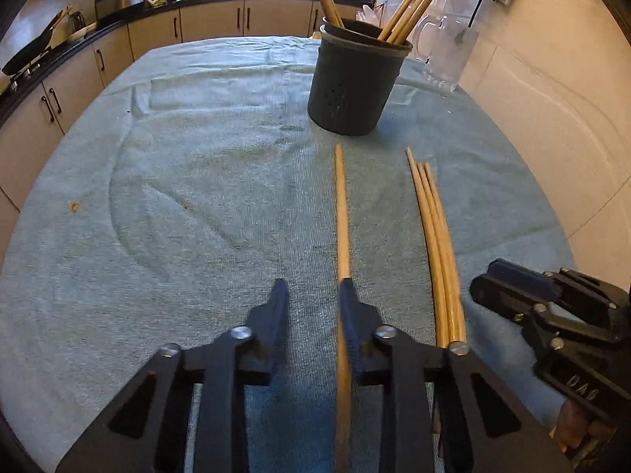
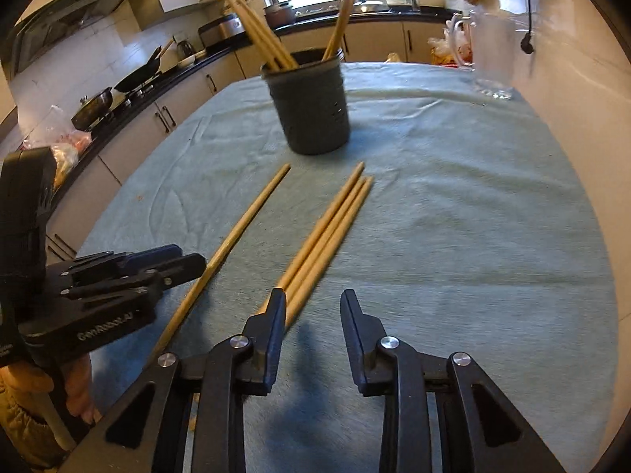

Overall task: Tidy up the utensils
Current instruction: 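Move both grippers back down to the chopsticks on the towel, then close the left gripper on a chopstick while the right gripper grasps another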

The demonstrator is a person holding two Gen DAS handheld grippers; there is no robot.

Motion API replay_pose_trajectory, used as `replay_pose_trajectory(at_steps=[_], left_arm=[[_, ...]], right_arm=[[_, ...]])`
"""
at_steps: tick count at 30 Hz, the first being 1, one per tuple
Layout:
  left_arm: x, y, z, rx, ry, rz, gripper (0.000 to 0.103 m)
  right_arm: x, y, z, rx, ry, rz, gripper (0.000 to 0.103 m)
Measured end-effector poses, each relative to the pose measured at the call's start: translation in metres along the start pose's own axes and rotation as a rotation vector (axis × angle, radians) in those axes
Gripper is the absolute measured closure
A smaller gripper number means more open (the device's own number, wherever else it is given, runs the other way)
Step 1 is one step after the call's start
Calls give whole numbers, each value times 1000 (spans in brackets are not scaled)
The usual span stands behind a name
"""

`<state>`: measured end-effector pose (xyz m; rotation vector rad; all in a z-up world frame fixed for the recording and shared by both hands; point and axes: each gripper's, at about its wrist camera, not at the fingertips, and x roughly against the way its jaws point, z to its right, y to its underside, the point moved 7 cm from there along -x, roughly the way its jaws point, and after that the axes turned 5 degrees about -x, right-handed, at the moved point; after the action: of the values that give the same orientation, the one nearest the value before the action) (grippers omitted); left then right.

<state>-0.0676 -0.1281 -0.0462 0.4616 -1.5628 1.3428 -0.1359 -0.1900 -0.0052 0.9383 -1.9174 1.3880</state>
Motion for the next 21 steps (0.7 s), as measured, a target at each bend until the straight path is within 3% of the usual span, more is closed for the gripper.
replay_pose_trajectory(at_steps=[2, 4, 11, 16, 18, 20, 21], left_arm=[[0, 0, 0, 6, 12, -1, 97], [-6, 3, -1, 20, 14, -28, 103], [-7, 1, -4, 59, 33, -1, 103], [2, 3, -7, 129, 115, 10, 103], [10, 1, -5, 119, 118, 39, 99], [11, -3, -3, 108, 119, 57, 73], [9, -4, -2, 106, 115, 58, 67]], right_arm=[[-6, 1, -3, 15, 16, -7, 78], [-11, 1, -4, 30, 46, -15, 79], [-18, -3, -4, 11, 74, -10, 80], [-20, -9, -5, -25, 96, -10, 82], [-19, -8, -2, -41, 93, -6, 82], [-19, -8, -1, -44, 91, -1, 82], [-19, -8, -2, -42, 92, 0, 82]])
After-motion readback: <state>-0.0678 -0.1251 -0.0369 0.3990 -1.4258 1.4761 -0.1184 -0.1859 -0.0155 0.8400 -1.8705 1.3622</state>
